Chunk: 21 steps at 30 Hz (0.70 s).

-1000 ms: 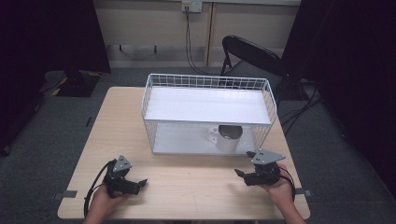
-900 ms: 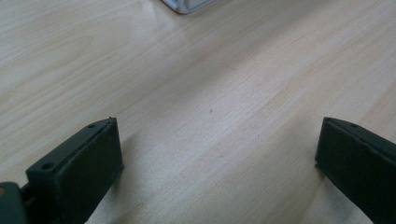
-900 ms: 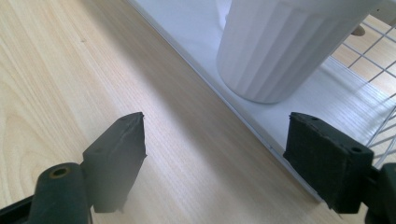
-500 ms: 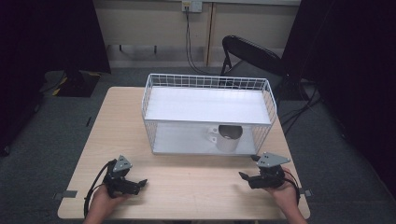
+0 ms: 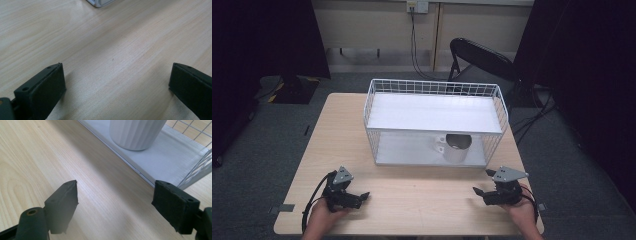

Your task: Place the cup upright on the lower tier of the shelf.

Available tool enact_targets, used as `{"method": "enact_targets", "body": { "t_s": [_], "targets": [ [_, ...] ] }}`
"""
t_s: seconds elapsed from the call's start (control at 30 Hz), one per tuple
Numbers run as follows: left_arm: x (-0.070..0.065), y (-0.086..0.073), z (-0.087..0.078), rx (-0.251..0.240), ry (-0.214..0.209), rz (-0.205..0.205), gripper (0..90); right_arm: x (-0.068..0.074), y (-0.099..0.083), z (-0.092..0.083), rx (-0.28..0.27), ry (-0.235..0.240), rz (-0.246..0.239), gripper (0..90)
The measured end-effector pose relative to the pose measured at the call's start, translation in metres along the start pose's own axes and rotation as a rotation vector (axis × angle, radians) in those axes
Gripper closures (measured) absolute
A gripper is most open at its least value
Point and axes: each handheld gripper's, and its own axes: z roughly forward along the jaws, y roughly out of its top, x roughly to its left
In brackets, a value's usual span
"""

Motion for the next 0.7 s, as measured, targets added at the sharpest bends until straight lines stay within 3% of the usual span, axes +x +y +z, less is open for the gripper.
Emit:
{"method": "enact_targets", "body": {
  "t_s": [0.7],
  "targets": [
    [0.0, 0.0, 0.0, 0.0, 0.0, 0.001, 0.0, -0.006, -0.018, -0.012, 0.005, -0.005, 0.037, 19.3]
  ]
}}
